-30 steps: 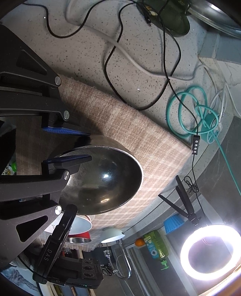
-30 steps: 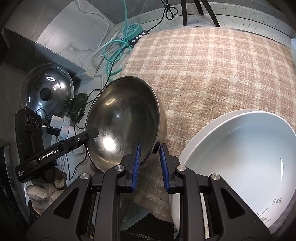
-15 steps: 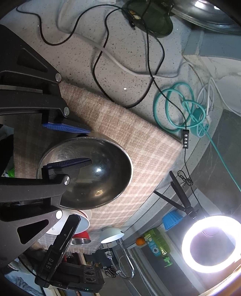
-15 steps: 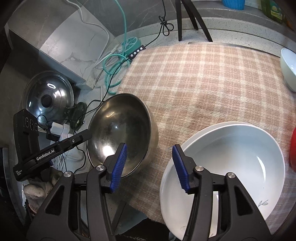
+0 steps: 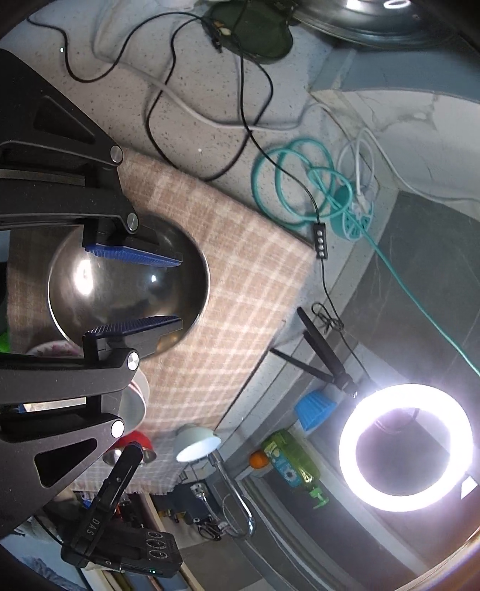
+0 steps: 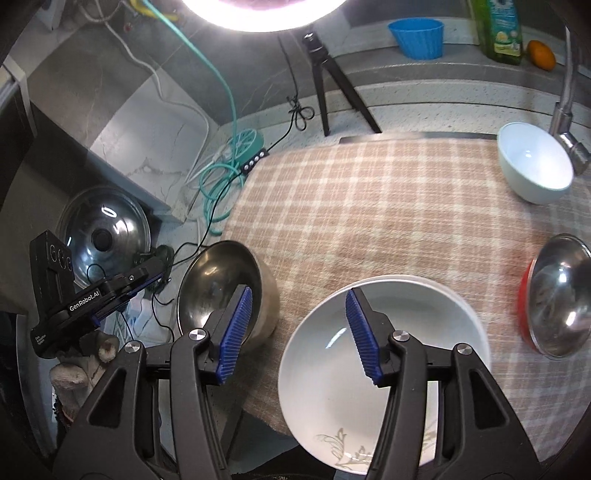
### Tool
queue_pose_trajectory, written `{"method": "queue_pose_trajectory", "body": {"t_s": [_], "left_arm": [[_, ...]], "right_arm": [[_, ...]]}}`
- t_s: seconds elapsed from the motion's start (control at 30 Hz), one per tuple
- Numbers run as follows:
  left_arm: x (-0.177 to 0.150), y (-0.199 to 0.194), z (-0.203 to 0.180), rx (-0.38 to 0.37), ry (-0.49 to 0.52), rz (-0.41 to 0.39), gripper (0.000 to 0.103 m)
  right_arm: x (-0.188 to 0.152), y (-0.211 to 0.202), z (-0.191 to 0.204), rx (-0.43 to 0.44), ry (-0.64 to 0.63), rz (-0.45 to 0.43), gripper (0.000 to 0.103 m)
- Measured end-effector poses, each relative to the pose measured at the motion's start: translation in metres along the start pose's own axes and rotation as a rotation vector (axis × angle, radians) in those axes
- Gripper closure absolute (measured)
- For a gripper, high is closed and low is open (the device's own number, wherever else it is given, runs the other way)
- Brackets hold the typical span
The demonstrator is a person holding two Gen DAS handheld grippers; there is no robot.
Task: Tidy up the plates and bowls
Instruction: 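Open the right gripper and move it to the red-backed steel bowl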
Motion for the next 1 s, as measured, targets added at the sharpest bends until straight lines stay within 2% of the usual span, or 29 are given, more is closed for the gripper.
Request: {"method": "queue_pose_trajectory", "body": {"t_s": [0.23, 0.43, 0.73, 1.0], "left_arm": [[0.004, 0.002, -0.039, -0.065, 0.053, 0.001, 0.077], [-0.002, 0.020, -0.088, -0.140, 0.120, 0.035, 0.077], [-0.030, 0.061, -0.158, -0.224, 0.211, 0.138, 0.077], [-0.053, 0.096, -0.207, -0.276, 0.251, 0.220, 0.077]], "right_arm": [[0.007, -0.045, -0.040, -0.054, 0.029, -0.074, 0.048], [0.008, -0.082, -0.096, -0.121, 0.103, -0.116, 0.048], [0.005, -0.124, -0.182, -0.233, 0.216, -0.169, 0.048], [0.002, -0.134, -0.230, -0.259, 0.259, -0.159, 0.048]]}}
Point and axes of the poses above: each gripper's, at about its wrist camera, not at the fingertips, and y roughly the way its jaws point, z to its left, x to its top, the point moved 7 cm from there along y, roughly the way its jaws point, and after that the axes turned 5 degrees about y, right-handed, at the moved point
